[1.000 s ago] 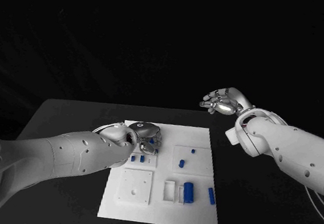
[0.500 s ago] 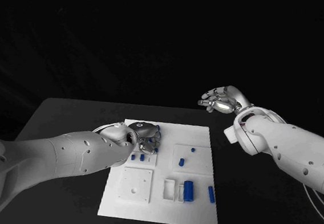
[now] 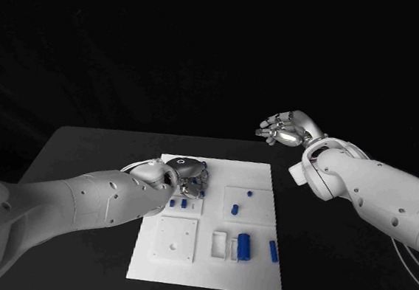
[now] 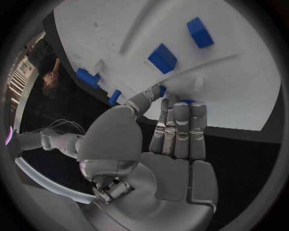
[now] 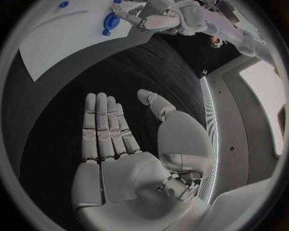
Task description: Assemble the parts on the task board
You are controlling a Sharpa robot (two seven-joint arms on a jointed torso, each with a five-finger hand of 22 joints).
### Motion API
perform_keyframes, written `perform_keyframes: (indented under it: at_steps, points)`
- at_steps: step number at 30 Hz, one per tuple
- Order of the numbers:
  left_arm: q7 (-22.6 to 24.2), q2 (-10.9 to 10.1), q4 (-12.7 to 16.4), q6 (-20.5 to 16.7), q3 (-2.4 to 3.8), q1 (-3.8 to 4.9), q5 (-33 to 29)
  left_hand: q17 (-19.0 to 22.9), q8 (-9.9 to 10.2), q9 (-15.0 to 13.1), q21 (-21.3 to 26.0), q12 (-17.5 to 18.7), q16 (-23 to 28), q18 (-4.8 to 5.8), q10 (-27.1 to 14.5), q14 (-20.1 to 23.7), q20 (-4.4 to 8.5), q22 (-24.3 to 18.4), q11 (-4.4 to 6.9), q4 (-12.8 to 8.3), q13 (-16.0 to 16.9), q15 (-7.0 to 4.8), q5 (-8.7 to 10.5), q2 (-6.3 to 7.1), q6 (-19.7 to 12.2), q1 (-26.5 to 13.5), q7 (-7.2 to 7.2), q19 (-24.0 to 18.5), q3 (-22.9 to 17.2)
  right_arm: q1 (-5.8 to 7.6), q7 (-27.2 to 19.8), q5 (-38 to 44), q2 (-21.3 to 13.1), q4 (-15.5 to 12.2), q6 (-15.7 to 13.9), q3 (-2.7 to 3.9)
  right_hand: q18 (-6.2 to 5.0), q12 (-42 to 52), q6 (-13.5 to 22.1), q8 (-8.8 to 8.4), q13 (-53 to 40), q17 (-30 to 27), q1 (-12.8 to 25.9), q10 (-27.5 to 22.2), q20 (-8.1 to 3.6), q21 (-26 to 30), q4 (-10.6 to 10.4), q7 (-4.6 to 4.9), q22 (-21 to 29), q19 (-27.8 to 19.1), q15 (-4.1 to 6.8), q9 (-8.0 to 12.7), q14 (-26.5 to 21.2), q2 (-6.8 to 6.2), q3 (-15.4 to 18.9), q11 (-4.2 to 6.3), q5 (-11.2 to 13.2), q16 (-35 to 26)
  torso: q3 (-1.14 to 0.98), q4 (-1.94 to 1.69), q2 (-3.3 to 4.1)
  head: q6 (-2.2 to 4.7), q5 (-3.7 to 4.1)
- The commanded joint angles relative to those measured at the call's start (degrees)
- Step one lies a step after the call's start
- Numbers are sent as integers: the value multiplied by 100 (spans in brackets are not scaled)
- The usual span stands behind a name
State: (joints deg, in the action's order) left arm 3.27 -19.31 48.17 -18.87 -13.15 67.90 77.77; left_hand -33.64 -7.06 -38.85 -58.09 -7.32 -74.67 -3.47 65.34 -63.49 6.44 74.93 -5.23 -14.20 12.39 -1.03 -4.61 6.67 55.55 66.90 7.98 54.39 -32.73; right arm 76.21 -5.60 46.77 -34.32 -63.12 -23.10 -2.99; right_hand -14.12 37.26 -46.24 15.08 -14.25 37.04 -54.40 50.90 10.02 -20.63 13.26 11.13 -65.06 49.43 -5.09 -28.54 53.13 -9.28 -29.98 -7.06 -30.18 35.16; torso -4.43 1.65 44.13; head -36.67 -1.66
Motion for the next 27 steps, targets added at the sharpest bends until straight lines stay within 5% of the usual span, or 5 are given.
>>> perform_keyframes:
  at_steps: [1,27]
  points:
    - [11,35,12,228,-33,-85,-15,-3,10,9,-22,9,-38,-494,41,-5,35,98,1,9,-5,-22,-22,-73,4,1,1,16,-36,-1,-36,-6,10,-25,73,2,-88,21,3,19,8,6,-7,37,23,36,-18,36,-6,24,-2,7,49,52,8,7,-30,-23,-5,1,-4,-5,-7]
    - [-120,160,-75,443,-41,-234,414,22,-189,98,-139,-1,-143,-512,459,-291,121,90,101,-124,-2,-121,-44,-176,321,126,-107,167,-89,-1,-36,-6,30,-26,79,2,-88,24,2,21,15,9,-5,37,22,40,-19,36,-9,24,-2,10,49,52,10,7,-32,-27,4,7,-2,-17,0]
